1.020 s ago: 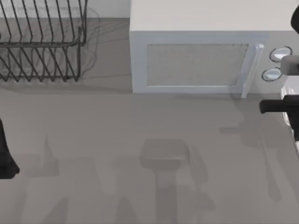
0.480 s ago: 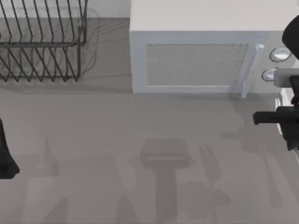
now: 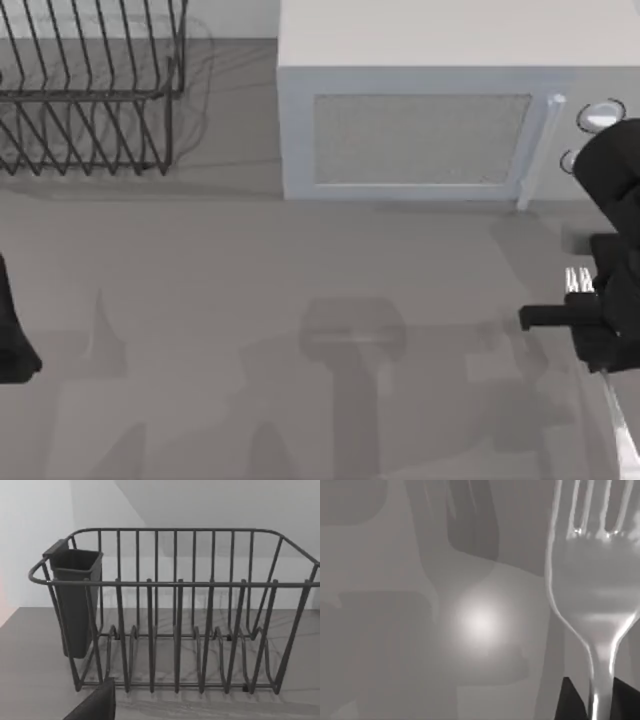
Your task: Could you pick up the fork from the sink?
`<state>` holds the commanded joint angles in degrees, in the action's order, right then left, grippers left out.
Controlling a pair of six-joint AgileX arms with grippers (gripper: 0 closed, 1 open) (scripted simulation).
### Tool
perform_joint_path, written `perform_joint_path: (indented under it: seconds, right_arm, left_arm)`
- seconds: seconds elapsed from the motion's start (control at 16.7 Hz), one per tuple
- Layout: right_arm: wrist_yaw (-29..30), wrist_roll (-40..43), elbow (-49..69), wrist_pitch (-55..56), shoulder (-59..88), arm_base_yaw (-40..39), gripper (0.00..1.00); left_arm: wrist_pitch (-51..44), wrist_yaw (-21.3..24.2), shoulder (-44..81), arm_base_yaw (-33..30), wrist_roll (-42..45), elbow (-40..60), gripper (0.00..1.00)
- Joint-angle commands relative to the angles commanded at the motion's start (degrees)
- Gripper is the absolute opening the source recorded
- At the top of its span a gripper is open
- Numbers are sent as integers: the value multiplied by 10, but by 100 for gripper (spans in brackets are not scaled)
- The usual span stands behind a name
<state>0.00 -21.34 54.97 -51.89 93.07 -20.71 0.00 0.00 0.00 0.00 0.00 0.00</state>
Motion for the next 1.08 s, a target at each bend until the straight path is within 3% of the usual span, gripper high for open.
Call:
perform_joint_path:
  seconds: [0.24,1.02,1.08]
  right_arm:
    - [0,0,-1,1,0,0,0]
    - [0,0,-1,1,0,0,98]
    - [0,0,-1,1,0,0,100]
  left_arm:
    - [0,0,0,0,0,0,100]
    - [0,0,0,0,0,0,100]
    - [0,0,0,0,0,0,100]
